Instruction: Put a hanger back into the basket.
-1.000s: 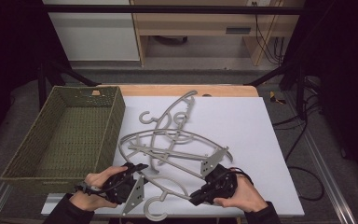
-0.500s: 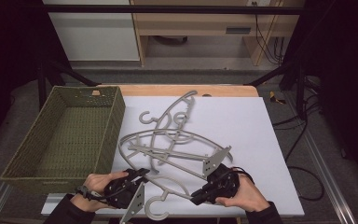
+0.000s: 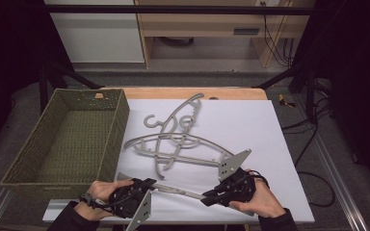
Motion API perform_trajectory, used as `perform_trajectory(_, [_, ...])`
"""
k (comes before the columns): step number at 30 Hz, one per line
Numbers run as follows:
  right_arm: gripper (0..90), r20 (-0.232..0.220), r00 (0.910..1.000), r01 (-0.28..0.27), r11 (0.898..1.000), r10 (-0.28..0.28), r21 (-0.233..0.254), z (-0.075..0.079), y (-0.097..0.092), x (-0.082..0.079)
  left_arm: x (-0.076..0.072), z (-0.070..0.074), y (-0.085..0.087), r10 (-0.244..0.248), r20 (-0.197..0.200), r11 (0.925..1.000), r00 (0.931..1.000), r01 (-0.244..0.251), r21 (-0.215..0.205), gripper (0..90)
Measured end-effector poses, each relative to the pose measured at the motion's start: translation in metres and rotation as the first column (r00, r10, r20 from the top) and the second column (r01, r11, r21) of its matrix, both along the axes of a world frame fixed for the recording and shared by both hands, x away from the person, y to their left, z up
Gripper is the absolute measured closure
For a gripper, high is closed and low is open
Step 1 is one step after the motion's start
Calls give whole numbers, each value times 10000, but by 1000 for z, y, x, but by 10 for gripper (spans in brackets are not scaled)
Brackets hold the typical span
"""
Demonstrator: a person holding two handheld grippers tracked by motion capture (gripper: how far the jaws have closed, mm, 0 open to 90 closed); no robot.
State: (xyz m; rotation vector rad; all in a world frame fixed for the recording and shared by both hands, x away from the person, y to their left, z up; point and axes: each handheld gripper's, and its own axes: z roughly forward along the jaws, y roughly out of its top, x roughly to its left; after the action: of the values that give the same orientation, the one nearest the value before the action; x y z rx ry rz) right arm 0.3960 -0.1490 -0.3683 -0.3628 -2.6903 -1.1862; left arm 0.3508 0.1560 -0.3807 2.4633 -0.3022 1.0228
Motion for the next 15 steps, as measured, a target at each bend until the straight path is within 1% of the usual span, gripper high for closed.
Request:
perform_trajectory(2, [806,28,10000,86,10000,-86,20,0,0,0,0,1,-1,135,-160,9999,9998,-136,-41,808])
perform_trajectory(4, [797,96,9997,204,9997,-205,99,1,-2,1,0,2,-2,307,-414,9993,9987,-316,-213,810])
perform_trajectory(5, [791,207,9993,323,9993,-326,165,2,-3,1,1,4,-2,377,-512,9989,9980,-391,-255,811])
perform_trajectory(7, [770,407,9974,581,9979,-592,296,4,-6,1,2,7,-3,607,-768,9968,9952,-645,-475,813])
perform_trajectory(8, [750,580,9949,803,9962,-822,336,5,-8,2,2,10,-5,883,-994,9934,9911,-949,-643,815])
perform_trajectory(9, [732,763,9894,1200,9918,-1232,449,6,-9,2,2,11,-5,1022,-1112,9913,9885,-1105,-715,817])
perform_trajectory(10, [713,825,9868,1353,9895,-1393,513,6,-10,3,3,12,-6,1207,-1292,9881,9843,-1315,-792,818])
perform_trajectory(11, [704,922,9822,1583,9854,-1637,626,7,-11,3,3,12,-7,1346,-1415,9848,9807,-1482,-906,818])
perform_trajectory(12, [702,1050,9780,1734,9821,-1805,730,7,-12,4,4,12,-7,1440,-1520,9827,9778,-1595,-946,819])
perform_trajectory(13, [689,1097,9753,1840,9798,-1919,783,8,-13,4,5,12,-7,1545,-1703,9793,9732,-1736,-1038,820])
perform_trajectory(14, [669,1198,9701,2005,9753,-2109,929,8,-14,5,7,12,-8,1656,-1783,9759,9699,-1872,-1118,820])
perform_trajectory(15, [648,1271,9648,2174,9703,-2301,1057,9,-15,5,8,12,-8,1776,-2003,9700,9635,-2057,-1294,820])
